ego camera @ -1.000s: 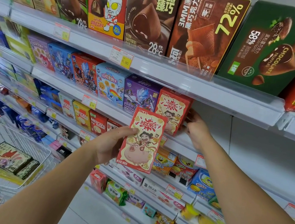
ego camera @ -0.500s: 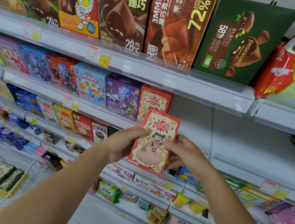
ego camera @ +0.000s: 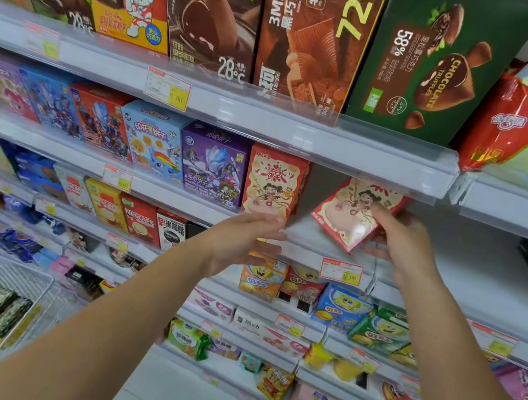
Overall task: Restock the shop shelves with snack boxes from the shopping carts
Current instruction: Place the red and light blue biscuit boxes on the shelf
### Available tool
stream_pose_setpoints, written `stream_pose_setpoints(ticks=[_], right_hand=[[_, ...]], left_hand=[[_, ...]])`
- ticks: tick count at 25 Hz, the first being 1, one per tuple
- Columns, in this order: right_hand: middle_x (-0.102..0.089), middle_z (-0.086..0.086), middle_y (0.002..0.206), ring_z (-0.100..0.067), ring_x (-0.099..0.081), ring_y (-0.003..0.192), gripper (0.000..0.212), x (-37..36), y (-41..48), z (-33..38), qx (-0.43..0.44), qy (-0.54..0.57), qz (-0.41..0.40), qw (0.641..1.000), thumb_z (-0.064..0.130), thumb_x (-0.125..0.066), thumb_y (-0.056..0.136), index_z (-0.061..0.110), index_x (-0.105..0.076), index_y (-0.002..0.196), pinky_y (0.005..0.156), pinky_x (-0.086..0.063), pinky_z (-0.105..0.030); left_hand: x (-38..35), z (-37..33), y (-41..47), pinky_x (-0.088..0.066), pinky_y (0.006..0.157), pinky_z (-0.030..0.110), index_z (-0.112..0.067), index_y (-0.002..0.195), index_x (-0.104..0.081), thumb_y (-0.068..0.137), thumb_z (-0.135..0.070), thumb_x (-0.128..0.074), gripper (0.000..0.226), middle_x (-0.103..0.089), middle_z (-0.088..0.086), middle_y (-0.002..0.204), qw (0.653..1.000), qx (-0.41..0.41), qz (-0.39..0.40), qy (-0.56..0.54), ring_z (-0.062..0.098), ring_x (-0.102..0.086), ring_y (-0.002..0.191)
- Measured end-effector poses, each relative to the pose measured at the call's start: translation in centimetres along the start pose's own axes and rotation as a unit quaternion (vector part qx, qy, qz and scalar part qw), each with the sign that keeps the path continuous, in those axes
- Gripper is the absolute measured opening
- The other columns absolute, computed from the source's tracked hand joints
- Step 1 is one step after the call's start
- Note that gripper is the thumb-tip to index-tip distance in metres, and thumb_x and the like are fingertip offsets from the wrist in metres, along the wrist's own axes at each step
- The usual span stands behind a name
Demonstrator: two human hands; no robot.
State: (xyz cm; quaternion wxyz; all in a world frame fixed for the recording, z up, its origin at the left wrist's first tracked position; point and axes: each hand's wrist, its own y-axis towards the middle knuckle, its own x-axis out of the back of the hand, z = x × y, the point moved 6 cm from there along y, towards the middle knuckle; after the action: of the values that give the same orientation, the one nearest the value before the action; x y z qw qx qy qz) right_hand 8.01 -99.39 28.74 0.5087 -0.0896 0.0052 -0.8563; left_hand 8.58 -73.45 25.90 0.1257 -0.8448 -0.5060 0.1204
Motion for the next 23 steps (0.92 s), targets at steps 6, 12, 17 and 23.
stream_pose_setpoints(ticks=[6, 12, 17, 23], right_hand=[[-0.063, -0.003, 0.12, -0.021, -0.061, 0.106, 0.049, -3.7, 4.2, 0.4, 0.126, -0.121, -0.003, 0.985, 0.019, -0.073, 0.085, 0.013, -0.05, 0.127, 0.091, -0.049, -0.033], [-0.064, -0.005, 0.121, -0.022, -0.064, 0.102, 0.05, -9.0, 7.6, 0.4, 0.102, -0.056, 0.129, 0.985, 0.005, -0.067, 0.086, 0.022, -0.049, 0.13, 0.09, -0.055, -0.04], [-0.065, 0.003, 0.11, -0.014, -0.062, 0.091, 0.047, -11.2, 7.6, -0.2, 0.081, -0.024, 0.23, 0.97, -0.008, -0.052, 0.089, 0.025, -0.052, 0.123, 0.074, -0.052, -0.023], [-0.063, -0.003, 0.122, -0.018, -0.059, 0.096, 0.067, -12.8, 7.8, -0.9, 0.073, 0.003, 0.225, 0.972, -0.012, -0.045, 0.086, 0.027, -0.043, 0.141, 0.071, -0.047, -0.026]], left_hand=[[0.6, 0.6, 0.6, -0.058, 0.085, 0.027, -0.023, 0.136, -0.055, 0.098, -0.037, -0.054, 0.04, -0.067, -0.004, 0.125, 1.0, -0.025, -0.009, 0.006, 0.017, -0.068, 0.109], [1.3, 1.1, 1.7, -0.051, 0.101, 0.038, -0.027, 0.134, -0.057, 0.101, -0.034, -0.051, 0.034, -0.067, -0.005, 0.126, 0.998, -0.057, -0.011, 0.022, 0.015, -0.067, 0.111], [0.8, 0.5, 2.3, -0.053, 0.098, 0.038, -0.029, 0.132, -0.058, 0.1, -0.033, -0.053, 0.033, -0.068, -0.003, 0.124, 0.997, -0.071, -0.011, 0.035, 0.016, -0.068, 0.11], [1.2, -0.3, 2.5, -0.054, 0.097, 0.04, -0.027, 0.13, -0.06, 0.1, -0.03, -0.055, 0.031, -0.069, -0.002, 0.123, 0.997, -0.073, -0.035, 0.011, 0.019, -0.068, 0.111]])
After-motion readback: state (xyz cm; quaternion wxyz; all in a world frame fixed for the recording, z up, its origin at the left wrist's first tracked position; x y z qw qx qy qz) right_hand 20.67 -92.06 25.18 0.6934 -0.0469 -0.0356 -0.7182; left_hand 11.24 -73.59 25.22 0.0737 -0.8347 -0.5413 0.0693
